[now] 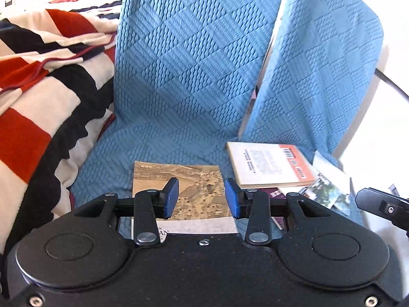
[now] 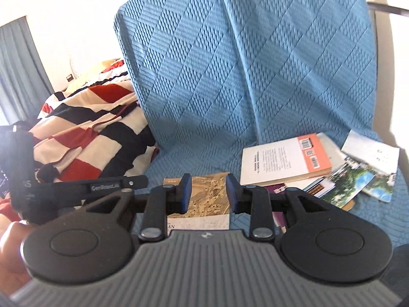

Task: Organize objects
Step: 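Withdraw both tools and move toward the remaining book pile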

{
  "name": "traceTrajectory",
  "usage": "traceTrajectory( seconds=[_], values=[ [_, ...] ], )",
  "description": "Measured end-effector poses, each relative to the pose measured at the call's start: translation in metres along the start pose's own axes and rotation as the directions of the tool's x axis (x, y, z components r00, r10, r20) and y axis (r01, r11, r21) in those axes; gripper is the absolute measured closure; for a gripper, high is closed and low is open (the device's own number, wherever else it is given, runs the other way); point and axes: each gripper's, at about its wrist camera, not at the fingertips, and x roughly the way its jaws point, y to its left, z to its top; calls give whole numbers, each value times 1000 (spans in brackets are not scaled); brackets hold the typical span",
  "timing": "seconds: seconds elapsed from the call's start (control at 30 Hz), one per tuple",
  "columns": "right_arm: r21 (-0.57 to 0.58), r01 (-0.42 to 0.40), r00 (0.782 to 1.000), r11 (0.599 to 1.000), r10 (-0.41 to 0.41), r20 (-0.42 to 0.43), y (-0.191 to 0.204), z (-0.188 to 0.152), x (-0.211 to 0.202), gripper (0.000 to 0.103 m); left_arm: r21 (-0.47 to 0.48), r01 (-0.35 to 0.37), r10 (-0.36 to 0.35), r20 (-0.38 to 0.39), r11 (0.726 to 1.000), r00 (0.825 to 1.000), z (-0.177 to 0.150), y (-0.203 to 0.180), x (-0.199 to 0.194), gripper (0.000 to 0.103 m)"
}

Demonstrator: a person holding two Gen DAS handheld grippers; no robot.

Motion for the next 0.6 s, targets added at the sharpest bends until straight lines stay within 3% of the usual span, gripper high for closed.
traceTrajectory(
  seconds=[0.27,0.4,0.6],
  values=[
    [-5,4,1000,1000,-4,-8,-6,-3,-27,70,12,48,-48,33,999,998,-5,-15,-40,66],
    [-3,16,1000,1000,-16,-14,-6,-6,-36,70,66,3,-7,70,998,998,-11,-30,-60,65],
    [6,19,1000,1000,-19,-18,-10,-12,-42,70,60,29,-33,65,998,997,-17,-42,-68,63]
  ],
)
